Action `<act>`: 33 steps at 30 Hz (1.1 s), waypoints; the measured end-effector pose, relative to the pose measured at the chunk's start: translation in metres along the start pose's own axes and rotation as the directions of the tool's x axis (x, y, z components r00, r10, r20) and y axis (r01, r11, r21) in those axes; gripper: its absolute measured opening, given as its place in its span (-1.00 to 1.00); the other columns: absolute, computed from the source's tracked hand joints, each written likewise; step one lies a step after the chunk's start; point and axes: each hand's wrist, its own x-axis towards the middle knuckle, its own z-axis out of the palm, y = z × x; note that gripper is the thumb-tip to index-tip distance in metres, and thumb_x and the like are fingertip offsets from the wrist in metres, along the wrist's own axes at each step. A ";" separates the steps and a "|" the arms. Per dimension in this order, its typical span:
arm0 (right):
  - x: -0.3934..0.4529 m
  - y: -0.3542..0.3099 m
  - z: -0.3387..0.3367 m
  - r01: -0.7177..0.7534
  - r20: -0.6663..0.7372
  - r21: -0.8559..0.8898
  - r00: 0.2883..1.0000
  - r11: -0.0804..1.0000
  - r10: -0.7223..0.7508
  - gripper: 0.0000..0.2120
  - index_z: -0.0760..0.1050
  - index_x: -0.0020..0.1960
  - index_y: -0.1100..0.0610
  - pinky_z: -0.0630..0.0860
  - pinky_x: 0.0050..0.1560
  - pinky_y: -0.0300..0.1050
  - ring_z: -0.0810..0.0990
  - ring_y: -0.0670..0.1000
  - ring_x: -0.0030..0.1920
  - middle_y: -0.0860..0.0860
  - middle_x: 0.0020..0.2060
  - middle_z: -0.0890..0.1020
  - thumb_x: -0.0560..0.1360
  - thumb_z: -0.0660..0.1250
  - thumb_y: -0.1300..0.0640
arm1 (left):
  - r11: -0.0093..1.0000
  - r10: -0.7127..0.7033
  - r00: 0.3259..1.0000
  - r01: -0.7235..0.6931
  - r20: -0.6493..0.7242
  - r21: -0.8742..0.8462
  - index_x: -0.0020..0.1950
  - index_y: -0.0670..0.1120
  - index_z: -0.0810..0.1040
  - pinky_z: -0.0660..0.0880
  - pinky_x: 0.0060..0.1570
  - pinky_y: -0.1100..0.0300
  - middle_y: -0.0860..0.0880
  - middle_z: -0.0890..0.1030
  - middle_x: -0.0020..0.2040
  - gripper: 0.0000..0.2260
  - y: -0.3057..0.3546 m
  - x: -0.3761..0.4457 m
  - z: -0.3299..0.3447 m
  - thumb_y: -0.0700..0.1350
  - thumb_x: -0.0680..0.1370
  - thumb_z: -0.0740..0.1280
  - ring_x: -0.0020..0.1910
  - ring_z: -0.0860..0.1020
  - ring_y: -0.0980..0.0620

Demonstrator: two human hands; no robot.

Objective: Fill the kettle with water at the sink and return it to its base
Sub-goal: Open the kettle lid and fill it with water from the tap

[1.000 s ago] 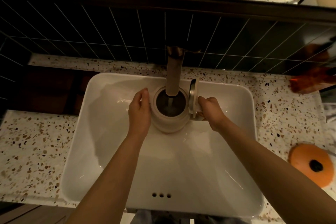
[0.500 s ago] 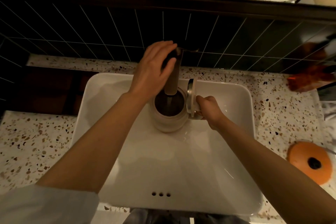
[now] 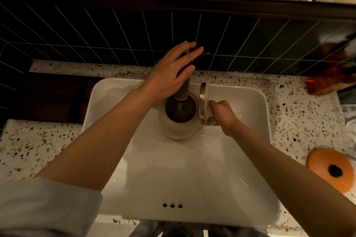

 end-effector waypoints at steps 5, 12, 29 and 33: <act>-0.004 -0.003 0.000 0.009 0.018 0.045 1.000 0.999 -0.010 -0.74 0.45 -0.28 0.28 0.45 -0.56 -0.32 0.55 0.03 -0.34 0.15 -0.35 0.52 0.54 0.15 0.22 | 0.999 -0.026 1.000 0.026 0.003 -0.041 0.53 0.01 0.28 0.06 0.49 0.13 -0.04 0.27 0.55 -0.57 -0.001 0.000 -0.001 -0.07 0.65 0.16 0.57 0.11 -0.03; -0.003 -0.003 0.000 -0.001 0.009 0.059 1.000 0.998 0.000 -0.73 0.47 -0.28 0.31 0.46 -0.57 -0.31 0.55 0.07 -0.34 0.20 -0.33 0.52 0.54 0.14 0.23 | 0.997 0.024 0.999 -0.028 0.048 0.067 0.48 0.01 0.39 0.11 0.51 -0.05 -0.05 0.32 0.53 -0.59 0.007 -0.003 0.013 0.02 0.64 0.11 0.56 0.14 -0.06; 0.002 0.004 0.000 -0.002 0.010 0.058 1.000 0.998 0.002 -0.75 0.52 -0.19 0.32 0.49 -0.52 -0.29 0.60 0.02 -0.38 0.18 -0.31 0.56 0.53 0.17 0.20 | 0.007 -0.927 0.339 0.449 0.163 -0.893 0.10 0.05 0.60 0.32 0.37 0.10 0.00 0.57 0.30 -0.77 -0.014 -0.106 0.054 0.01 0.66 0.15 0.38 0.44 0.02; 0.007 0.010 -0.001 0.010 0.005 0.016 1.000 1.000 -0.010 -0.73 0.54 -0.21 0.29 0.63 -0.34 -0.09 0.63 0.13 -0.25 0.22 -0.26 0.59 0.50 0.19 0.13 | -0.176 -0.866 0.394 0.335 0.307 -0.926 0.16 -0.05 0.59 0.32 0.37 0.12 0.01 0.65 0.15 -0.63 -0.004 -0.116 0.072 0.09 0.68 0.06 0.27 0.51 0.05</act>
